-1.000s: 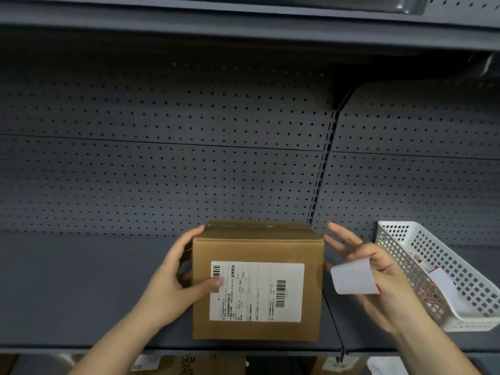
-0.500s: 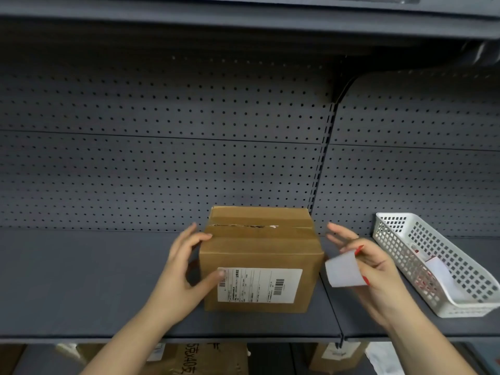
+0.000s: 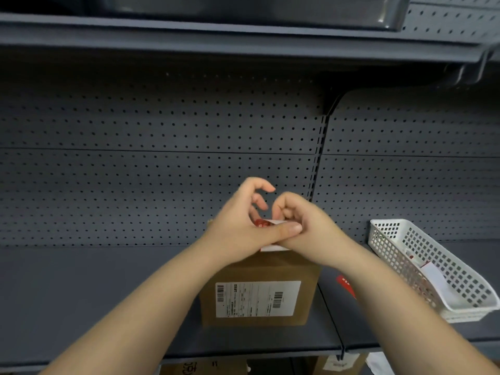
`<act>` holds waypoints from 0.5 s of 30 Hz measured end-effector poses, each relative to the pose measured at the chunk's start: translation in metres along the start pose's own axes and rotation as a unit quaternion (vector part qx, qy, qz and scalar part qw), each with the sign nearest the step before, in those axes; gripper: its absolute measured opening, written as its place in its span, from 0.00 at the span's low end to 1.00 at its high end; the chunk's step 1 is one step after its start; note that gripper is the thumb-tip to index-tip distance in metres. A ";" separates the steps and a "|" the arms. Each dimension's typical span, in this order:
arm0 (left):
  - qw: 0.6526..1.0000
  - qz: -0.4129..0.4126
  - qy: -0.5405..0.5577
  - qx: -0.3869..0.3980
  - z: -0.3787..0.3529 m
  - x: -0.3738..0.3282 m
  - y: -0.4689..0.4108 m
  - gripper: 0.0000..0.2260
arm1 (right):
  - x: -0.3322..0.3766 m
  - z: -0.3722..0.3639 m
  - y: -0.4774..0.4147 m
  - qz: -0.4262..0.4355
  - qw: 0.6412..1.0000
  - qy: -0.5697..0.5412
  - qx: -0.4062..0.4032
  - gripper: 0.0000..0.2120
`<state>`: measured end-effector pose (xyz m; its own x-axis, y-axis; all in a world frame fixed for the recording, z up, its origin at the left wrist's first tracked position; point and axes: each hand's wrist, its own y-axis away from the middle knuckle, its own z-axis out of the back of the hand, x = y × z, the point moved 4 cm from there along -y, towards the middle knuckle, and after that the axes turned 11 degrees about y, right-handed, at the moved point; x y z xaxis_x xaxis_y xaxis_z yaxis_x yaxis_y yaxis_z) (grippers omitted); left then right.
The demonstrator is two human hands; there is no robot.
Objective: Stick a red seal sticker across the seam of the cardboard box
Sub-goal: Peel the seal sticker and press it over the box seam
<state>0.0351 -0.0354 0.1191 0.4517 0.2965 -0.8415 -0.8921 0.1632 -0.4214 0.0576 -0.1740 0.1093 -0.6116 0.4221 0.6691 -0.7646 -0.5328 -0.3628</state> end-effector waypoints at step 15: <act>0.987 0.029 0.139 -0.069 0.012 0.032 -0.016 0.09 | -0.022 -0.005 -0.004 -0.150 0.988 -0.036 -0.016 0.24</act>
<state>0.0639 -0.0173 0.1032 0.3960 0.0279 -0.9178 -0.9182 0.0173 -0.3957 0.0731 -0.1776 0.0928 -0.3414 0.5033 0.7938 -0.9158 -0.3682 -0.1605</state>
